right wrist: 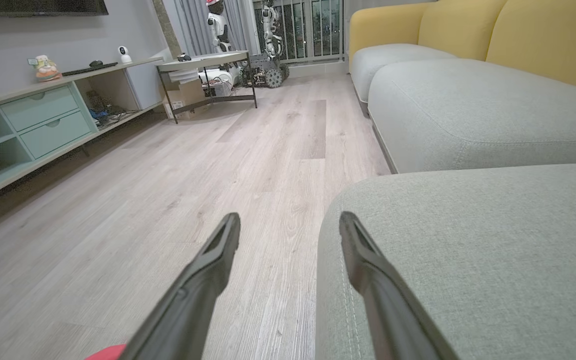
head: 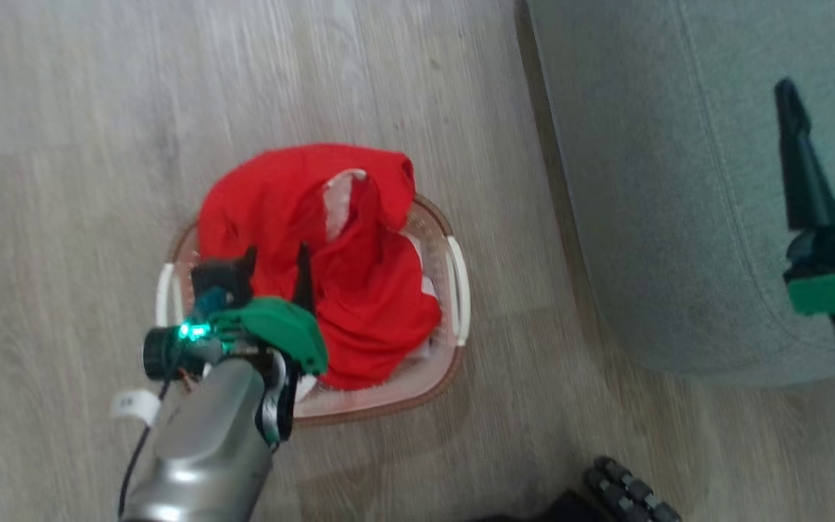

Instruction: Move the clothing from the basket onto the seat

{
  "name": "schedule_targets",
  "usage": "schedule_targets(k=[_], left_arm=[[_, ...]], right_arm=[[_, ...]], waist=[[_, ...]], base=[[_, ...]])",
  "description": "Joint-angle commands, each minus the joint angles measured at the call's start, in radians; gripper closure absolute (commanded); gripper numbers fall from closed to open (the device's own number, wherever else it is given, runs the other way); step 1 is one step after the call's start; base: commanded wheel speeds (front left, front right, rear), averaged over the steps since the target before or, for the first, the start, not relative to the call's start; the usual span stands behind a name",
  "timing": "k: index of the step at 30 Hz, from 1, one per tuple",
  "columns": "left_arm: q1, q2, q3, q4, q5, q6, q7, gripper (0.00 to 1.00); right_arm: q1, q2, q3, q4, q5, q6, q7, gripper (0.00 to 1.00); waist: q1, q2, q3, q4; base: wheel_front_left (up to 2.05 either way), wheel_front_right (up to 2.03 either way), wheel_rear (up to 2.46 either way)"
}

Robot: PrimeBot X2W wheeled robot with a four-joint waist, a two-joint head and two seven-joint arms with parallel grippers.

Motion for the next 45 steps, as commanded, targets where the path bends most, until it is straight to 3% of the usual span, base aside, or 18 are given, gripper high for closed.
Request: schedule_targets(k=[1, 17, 23, 33, 38, 45], left_arm=[[-0.023, 0.009, 0.021, -0.005, -0.009, -0.004, -0.013, 0.00], [-0.226, 0.009, 0.010, 0.329, -0.090, 0.005, -0.013, 0.00], [-0.294, 0.009, -0.017, 0.442, -0.132, -0.013, 0.001, 0.00], [-0.372, 0.009, -0.108, 0.494, -0.127, -0.025, 0.050, 0.00], [-0.401, 0.009, -0.119, 0.515, -0.150, 0.028, 0.175, 0.00], [-0.409, 0.009, -0.131, 0.520, -0.161, 0.029, 0.233, 0.00]], right_arm=[[-0.007, -0.033, -0.001, -0.036, 0.008, 0.000, -0.009, 0.00], [-0.085, -0.004, -0.008, -0.037, 0.035, 0.000, -0.009, 0.00], [-0.114, 0.018, -0.002, -0.035, 0.049, 0.000, -0.009, 0.00], [-0.148, 0.031, 0.019, -0.029, 0.058, 0.000, -0.009, 0.00], [-0.162, 0.033, 0.025, -0.031, 0.057, 0.000, -0.009, 0.00], [-0.163, 0.038, 0.024, -0.022, 0.053, 0.000, -0.009, 0.00]], waist=[[-0.0001, 0.0000, 0.047, -0.026], [-0.0001, 0.0000, 0.226, -0.111], [-0.0001, 0.0000, 0.280, -0.140], [-0.0001, 0.0000, 0.353, -0.170], [-0.0001, 0.0000, 0.397, -0.182], [-0.0001, 0.0000, 0.403, -0.180]], base=[[0.00, 0.00, 0.00], [0.00, 0.00, 0.00], [0.00, 0.00, 0.00], [0.00, 0.00, 0.00], [0.00, 0.00, 0.00], [0.00, 0.00, 0.00]])
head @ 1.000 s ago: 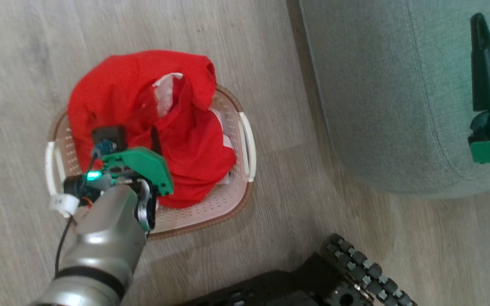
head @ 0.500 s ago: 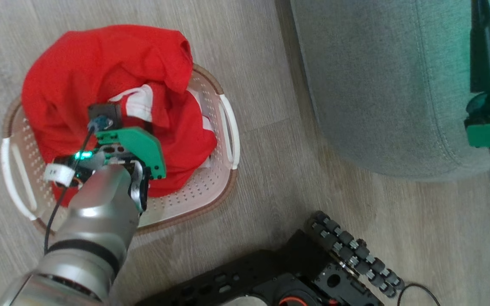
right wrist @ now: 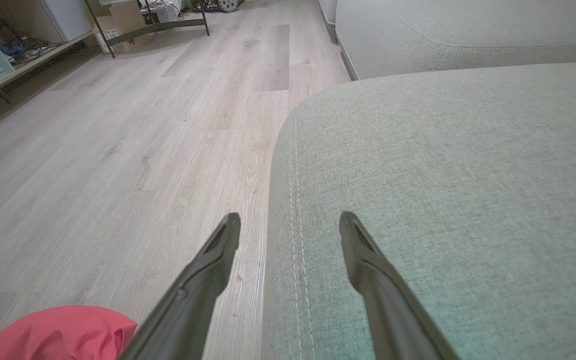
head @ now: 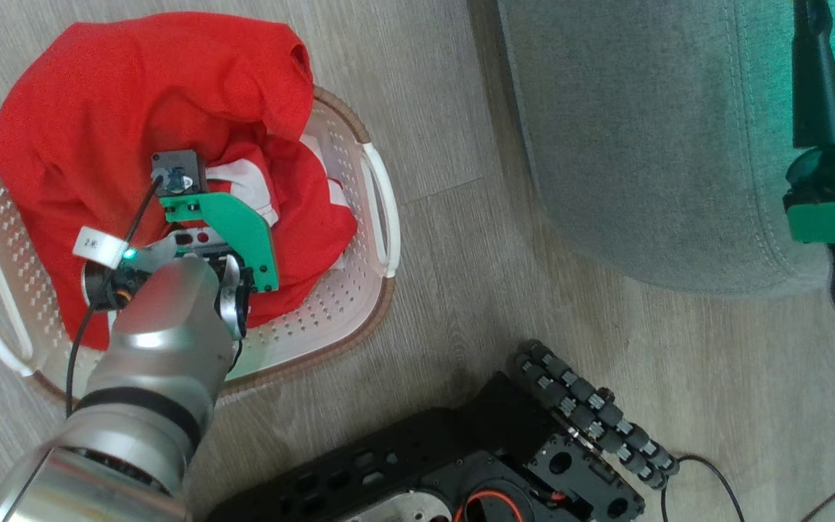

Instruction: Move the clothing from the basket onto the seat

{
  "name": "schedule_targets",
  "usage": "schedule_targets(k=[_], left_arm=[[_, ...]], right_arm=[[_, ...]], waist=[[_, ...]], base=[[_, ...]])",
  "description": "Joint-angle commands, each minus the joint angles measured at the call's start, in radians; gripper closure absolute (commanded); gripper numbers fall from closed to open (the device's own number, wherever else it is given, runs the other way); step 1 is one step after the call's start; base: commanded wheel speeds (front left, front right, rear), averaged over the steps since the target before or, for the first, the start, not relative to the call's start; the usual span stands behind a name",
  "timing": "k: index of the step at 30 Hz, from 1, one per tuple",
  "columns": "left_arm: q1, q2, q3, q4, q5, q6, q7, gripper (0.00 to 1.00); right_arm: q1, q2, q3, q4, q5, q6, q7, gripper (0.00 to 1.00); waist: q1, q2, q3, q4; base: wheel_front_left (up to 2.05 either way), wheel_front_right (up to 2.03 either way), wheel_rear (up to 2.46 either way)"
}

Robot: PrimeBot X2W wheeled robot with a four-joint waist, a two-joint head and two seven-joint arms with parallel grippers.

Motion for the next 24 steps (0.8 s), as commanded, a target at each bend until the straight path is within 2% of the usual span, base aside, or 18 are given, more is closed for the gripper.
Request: schedule_targets(k=[1, 2, 3, 4, 13, 24], left_arm=[[0.018, 0.008, 0.004, -0.003, -0.007, -0.005, -0.006, 0.11], [0.019, 0.008, 0.002, -0.002, -0.008, -0.009, -0.016, 0.34], [0.021, 0.008, 0.000, -0.002, -0.010, -0.014, -0.025, 0.82], [0.022, 0.008, -0.002, -0.002, -0.013, -0.019, -0.031, 1.00], [0.069, 0.008, -0.026, -0.014, -0.067, -0.078, -0.065, 1.00], [0.223, 0.008, -0.132, -0.099, -0.135, -0.142, -0.144, 1.00]], right_arm=[[0.024, -0.014, 0.002, -0.019, 0.003, 0.000, -0.006, 0.00], [0.023, -0.014, 0.002, -0.020, 0.002, 0.000, -0.006, 0.00], [0.022, -0.014, 0.002, -0.019, 0.002, 0.000, -0.006, 0.00], [0.021, -0.014, 0.003, -0.019, 0.002, 0.000, -0.006, 0.00], [0.029, -0.006, 0.003, -0.008, -0.003, 0.000, -0.006, 0.00], [0.094, -0.015, 0.009, 0.016, -0.034, 0.000, -0.006, 0.00]], waist=[[0.0000, 0.0000, -0.003, 0.002], [0.0000, 0.0000, -0.006, 0.002], [0.0000, 0.0000, -0.009, 0.004], [0.0000, 0.0000, -0.012, 0.004], [0.0000, 0.0000, -0.099, 0.011], [0.0000, 0.0000, -0.343, 0.057]], base=[[0.00, 0.00, 0.00], [0.00, 0.00, 0.00], [0.00, 0.00, 0.00], [0.00, 0.00, 0.00], [0.00, 0.00, 0.00], [0.00, 0.00, 0.00]])
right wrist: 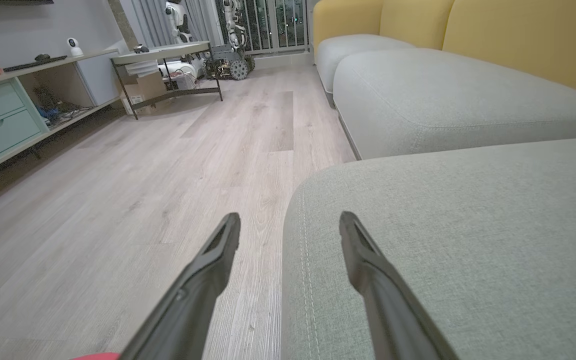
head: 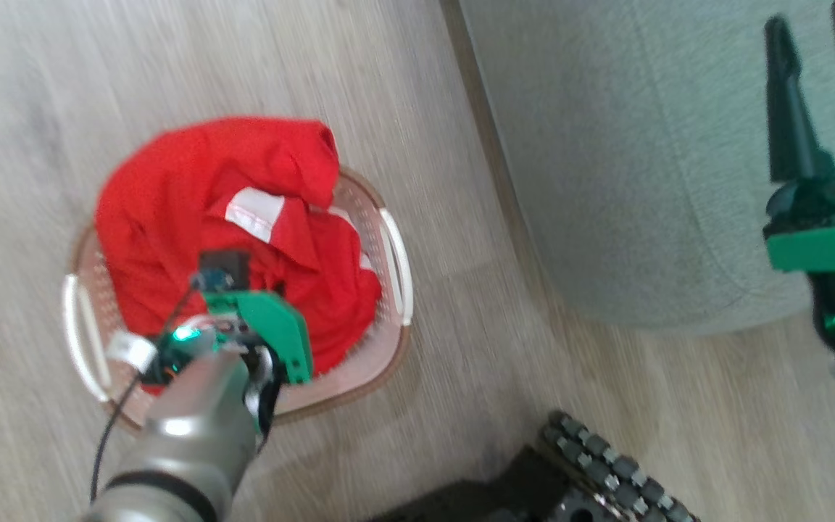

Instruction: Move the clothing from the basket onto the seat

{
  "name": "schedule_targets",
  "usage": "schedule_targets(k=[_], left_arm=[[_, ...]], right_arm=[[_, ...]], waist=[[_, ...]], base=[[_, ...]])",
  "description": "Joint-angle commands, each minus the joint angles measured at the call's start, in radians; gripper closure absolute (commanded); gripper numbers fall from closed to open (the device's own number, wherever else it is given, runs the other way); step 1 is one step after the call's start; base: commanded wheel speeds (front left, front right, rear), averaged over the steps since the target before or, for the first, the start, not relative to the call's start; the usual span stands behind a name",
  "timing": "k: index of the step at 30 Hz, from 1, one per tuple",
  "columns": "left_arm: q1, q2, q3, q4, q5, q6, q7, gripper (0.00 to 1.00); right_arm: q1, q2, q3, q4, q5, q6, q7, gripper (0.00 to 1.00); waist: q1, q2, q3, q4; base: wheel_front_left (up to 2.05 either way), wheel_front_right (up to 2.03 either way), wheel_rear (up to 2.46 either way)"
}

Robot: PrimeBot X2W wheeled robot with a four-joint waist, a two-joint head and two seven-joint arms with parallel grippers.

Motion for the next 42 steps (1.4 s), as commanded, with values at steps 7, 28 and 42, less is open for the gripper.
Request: schedule_targets(k=[7, 28, 42], left_arm=[[0.101, 0.008, -0.088, -0.063, -0.010, -0.023, -0.071, 1.00], [0.247, 0.072, 0.046, -0.518, 0.125, 0.018, -0.111, 1.00], [0.179, 0.132, 0.072, -0.864, 0.207, 0.003, -0.059, 1.00]], right_arm=[[0.114, -0.036, 0.009, 0.000, -0.030, 0.000, -0.006, 0.00], [0.310, -0.004, 0.041, 0.052, -0.104, 0.000, -0.006, 0.00], [0.367, 0.049, 0.093, 0.075, -0.141, 0.000, -0.006, 0.00]], waist=[[0.0000, -0.0001, -0.243, 0.083], [0.0000, -0.0001, -0.579, 0.251], [0.0000, -0.0001, -0.681, 0.304]], base=[[0.00, 0.00, 0.00], [0.00, 0.00, 0.00], [0.00, 0.00, 0.00]])
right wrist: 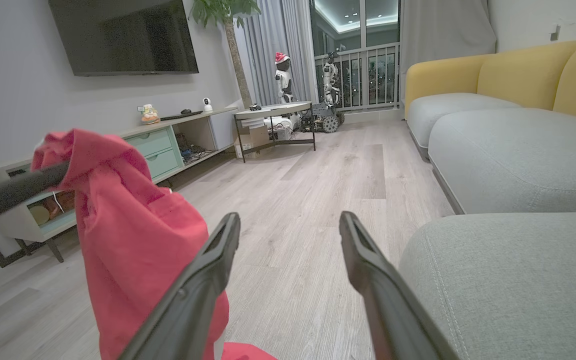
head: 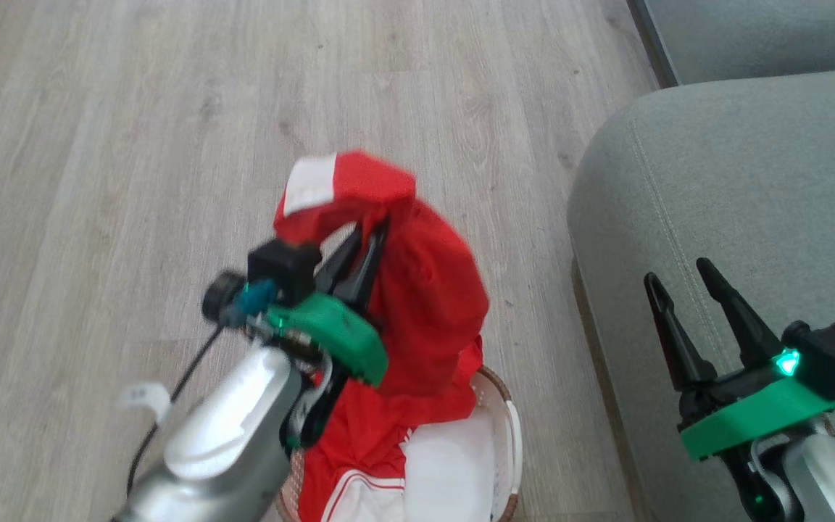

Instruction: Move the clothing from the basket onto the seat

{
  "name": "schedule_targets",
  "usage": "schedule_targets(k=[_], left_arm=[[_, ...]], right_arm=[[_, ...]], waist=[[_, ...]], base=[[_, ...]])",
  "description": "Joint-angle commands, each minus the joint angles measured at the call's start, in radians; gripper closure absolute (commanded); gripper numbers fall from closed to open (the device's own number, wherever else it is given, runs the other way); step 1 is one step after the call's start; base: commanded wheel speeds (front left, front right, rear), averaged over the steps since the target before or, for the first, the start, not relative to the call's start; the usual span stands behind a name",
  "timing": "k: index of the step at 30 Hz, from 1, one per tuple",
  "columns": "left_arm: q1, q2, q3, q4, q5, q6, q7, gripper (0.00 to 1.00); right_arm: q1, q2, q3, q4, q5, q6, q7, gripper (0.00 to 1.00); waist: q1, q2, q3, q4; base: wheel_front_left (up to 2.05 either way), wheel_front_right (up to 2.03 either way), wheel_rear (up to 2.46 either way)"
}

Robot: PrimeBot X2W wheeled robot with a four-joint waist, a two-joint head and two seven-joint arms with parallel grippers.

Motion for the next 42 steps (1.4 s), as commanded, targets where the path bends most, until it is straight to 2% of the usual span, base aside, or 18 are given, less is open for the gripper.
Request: schedule_targets(k=[1, 8, 17, 22, 27, 32, 42], left_arm=[[-0.091, 0.025, 0.032, -0.062, 0.014, -0.004, 0.012, 1.00], [-0.170, 0.042, 0.036, -0.164, 0.022, -0.001, 0.073, 1.00], [-0.194, 0.040, 0.034, -0.197, 0.019, 0.009, 0.094, 1.00], [-0.197, 0.031, 0.025, -0.190, 0.014, 0.005, 0.093, 1.00], [-0.202, 0.017, 0.010, -0.182, 0.013, 0.001, 0.094, 1.00], [-0.210, -0.004, -0.009, -0.179, 0.009, -0.009, 0.097, 1.00], [-0.232, -0.054, -0.069, -0.164, 0.008, -0.044, 0.083, 1.00]], right_arm=[[0.002, -0.011, 0.014, -0.024, -0.010, 0.000, -0.006, 0.00], [0.015, 0.000, 0.019, -0.025, -0.016, 0.000, -0.006, 0.00], [-0.002, -0.006, 0.051, -0.051, -0.021, 0.000, -0.006, 0.00], [-0.041, -0.016, 0.106, -0.070, -0.021, 0.000, -0.006, 0.00], [-0.105, -0.026, 0.207, -0.071, -0.017, 0.000, -0.006, 0.00], [-0.180, -0.021, 0.300, -0.035, 0.000, 0.000, -0.006, 0.00], [-0.342, 0.008, 0.417, 0.135, 0.033, 0.000, -0.006, 0.00]], waist=[[0.0001, -0.0001, -0.006, 0.004], [0.0001, -0.0001, -0.014, 0.008], [0.0001, -0.0001, -0.010, 0.000], [0.0001, -0.0001, -0.009, 0.002], [0.0001, -0.0001, -0.005, 0.014], [0.0001, -0.0001, -0.001, 0.033], [0.0001, -0.0001, 0.007, 0.089]], base=[[0.00, 0.00, 0.00], [0.00, 0.00, 0.00], [0.00, 0.00, 0.00], [0.00, 0.00, 0.00], [0.00, 0.00, 0.00], [0.00, 0.00, 0.00], [0.00, 0.00, 0.00]])
